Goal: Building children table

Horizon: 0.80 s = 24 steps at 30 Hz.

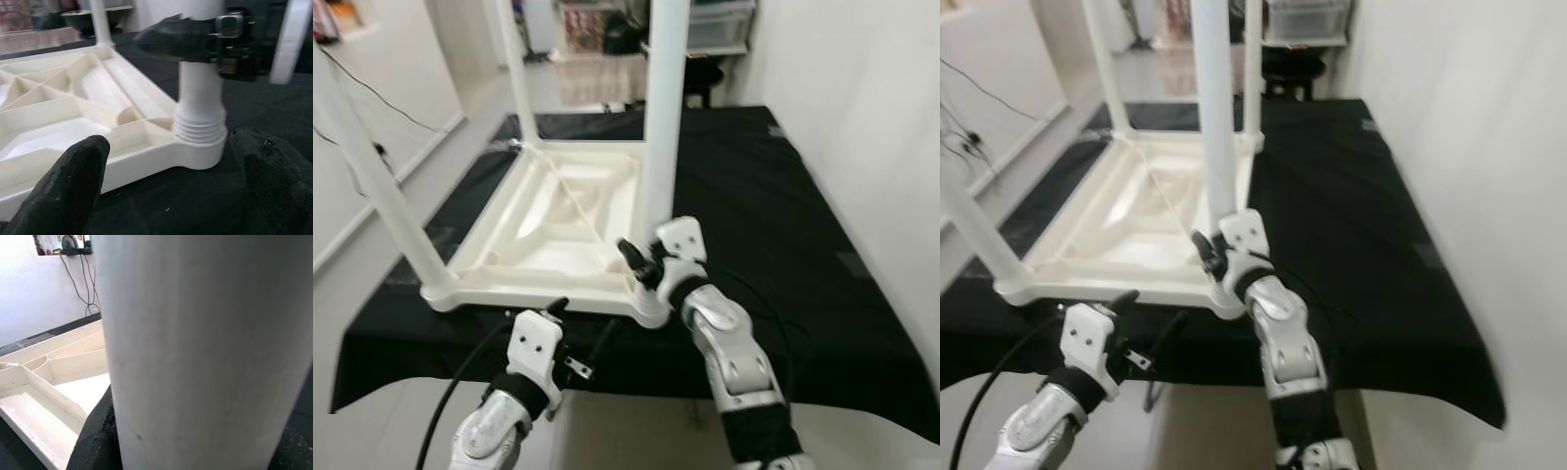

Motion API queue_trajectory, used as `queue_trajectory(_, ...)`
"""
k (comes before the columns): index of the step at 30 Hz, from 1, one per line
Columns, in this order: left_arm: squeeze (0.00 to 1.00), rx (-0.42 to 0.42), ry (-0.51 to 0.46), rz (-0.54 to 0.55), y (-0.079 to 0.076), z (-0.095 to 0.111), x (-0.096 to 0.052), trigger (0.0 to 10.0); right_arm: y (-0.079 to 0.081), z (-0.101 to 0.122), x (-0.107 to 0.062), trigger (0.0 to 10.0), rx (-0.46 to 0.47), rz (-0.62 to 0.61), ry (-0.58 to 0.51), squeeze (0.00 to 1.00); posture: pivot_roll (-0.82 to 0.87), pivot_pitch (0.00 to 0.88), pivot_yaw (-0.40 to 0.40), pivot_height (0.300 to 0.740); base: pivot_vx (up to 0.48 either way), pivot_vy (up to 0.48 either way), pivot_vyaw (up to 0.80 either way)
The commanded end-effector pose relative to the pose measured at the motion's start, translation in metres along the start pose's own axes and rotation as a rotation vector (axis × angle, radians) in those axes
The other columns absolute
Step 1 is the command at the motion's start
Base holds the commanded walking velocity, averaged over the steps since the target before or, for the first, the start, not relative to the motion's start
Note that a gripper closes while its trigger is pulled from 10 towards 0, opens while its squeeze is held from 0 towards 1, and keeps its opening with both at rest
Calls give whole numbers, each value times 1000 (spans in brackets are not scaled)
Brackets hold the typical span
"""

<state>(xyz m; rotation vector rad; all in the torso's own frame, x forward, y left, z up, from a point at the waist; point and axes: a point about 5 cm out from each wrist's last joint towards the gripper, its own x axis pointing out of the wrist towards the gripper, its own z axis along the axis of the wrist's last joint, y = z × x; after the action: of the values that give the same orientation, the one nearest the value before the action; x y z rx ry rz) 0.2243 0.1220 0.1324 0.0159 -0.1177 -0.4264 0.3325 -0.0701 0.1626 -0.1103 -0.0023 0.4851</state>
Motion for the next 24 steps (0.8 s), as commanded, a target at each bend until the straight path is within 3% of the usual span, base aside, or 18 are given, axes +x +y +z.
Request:
queue_trajectory(1, 0, 1, 18, 11, 2, -4, -2, 10000, -2, -32, -4, 10000, 32, -25, 156, 0, -3, 96, 14, 740, 0, 0, 0)
queue_trajectory(2, 0, -1, 18, 12, 2, -4, -2, 10000, 0, -24, -3, 10000, 40, -1, 130, 1000, -2, 92, 9, 740, 0, 0, 0)
queue_trajectory(5, 0, -4, 18, 10, 2, -4, -1, 10000, 2, -16, -3, 10000, 42, 21, 103, 1000, -2, 92, 9, 740, 0, 0, 0)
queue_trajectory(7, 0, -8, 18, 7, 1, -5, -1, 10000, 0, 7, 7, 10000, 113, 210, -23, 1000, -1, 84, 10, 740, 0, 0, 0)
queue_trajectory(8, 0, -8, 18, 7, 1, -5, -1, 10000, 0, 7, 7, 10000, 113, 210, -23, 1000, -1, 84, 10, 740, 0, 0, 0)
queue_trajectory(9, 0, -10, 18, 5, 1, -5, 0, 10000, -2, 15, 10, 10000, 114, 337, -56, 737, 2, 76, 10, 740, 0, 0, 0)
queue_trajectory(10, 0, -11, 19, 4, 1, -6, 1, 10000, -5, 19, 12, 10000, 97, 432, -63, 0, 1, 70, 7, 740, 0, 0, 0)
queue_trajectory(11, 0, -11, 19, 4, 1, -6, 1, 10000, -5, 19, 12, 10000, 97, 432, -63, 0, 1, 70, 7, 740, 0, 0, 0)
queue_trajectory(12, 0, -13, 18, 3, 0, -6, 3, 10000, -11, 12, 10, 10000, 34, 614, -1, 0, 5, 63, 5, 740, 0, 0, 0)
queue_trajectory(13, 0, -13, 17, 3, 0, -7, 3, 10000, -14, 8, 9, 10000, 0, 658, 21, 0, 6, 63, 4, 740, 0, 0, 0)
queue_trajectory(19, 0, -12, 16, 5, 0, -8, 5, 10000, -23, 11, 15, 9843, 18, 745, 29, 0, 12, 49, 0, 740, 0, 0, 0)
queue_trajectory(20, 0, -12, 16, 5, -1, -8, 5, 10000, -24, 12, 17, 3451, 20, 751, 27, 0, 12, 49, 0, 740, 0, 0, 0)
queue_trajectory(21, 0, -12, 16, 6, -1, -8, 5, 10000, -25, 14, 19, 3451, 33, 753, 27, 0, 14, 47, -1, 740, 0, 0, 0)
queue_trajectory(22, 0, -12, 15, 6, -1, -8, 5, 10000, -25, 15, 19, 0, 41, 753, 26, 0, 14, 47, -1, 740, 0, 0, 0)
queue_trajectory(24, 0, -13, 15, 5, -1, -8, 6, 10000, -27, 16, 21, 0, 49, 752, 25, 0, 16, 45, -3, 740, 0, 0, 0)
